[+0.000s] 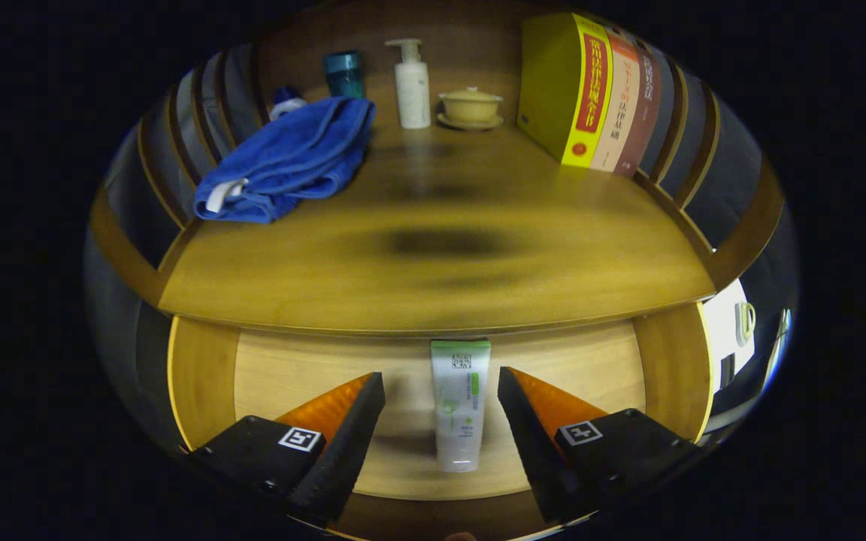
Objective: Pull open the drawer, take out the items inside it, and place them on the countertop above the cabinet.
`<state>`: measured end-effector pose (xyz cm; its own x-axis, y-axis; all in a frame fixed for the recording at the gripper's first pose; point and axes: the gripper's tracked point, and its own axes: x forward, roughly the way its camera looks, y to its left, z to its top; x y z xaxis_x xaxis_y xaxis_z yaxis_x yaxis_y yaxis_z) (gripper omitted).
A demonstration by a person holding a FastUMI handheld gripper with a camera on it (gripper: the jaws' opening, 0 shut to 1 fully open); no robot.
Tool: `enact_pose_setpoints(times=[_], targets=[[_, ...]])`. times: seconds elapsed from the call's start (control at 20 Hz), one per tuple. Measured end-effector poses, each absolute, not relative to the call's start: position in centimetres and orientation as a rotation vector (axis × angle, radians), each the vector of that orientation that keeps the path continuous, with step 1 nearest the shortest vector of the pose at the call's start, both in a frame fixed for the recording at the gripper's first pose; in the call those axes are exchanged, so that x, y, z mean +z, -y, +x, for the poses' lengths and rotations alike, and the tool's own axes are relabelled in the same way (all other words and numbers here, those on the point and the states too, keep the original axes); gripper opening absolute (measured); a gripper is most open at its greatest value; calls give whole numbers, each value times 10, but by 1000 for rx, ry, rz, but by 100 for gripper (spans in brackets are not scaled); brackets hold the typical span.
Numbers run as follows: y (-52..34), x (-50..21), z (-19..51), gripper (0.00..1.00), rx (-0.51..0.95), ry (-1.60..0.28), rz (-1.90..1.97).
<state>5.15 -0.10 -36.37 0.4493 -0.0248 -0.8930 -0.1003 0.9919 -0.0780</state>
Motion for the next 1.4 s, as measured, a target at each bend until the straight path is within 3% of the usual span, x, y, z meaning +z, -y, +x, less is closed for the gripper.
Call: enact_pose_setpoints(times=[0.35,0.65,0.85,1.05,1.25,1.3,1.4], targets=[[15,-402,33,99,4,-1247,-93],[23,-418,18,82,-29,-1333,-72],[22,-408,17,59,-31,-1335,-67],[17,-380,23,48,-36,-1301,-62],[5,-334,10,48,-19,-1272,-71],[5,-336,16,41,-12,-1260,-79],[0,-320,16,41,5,-1244,-81]])
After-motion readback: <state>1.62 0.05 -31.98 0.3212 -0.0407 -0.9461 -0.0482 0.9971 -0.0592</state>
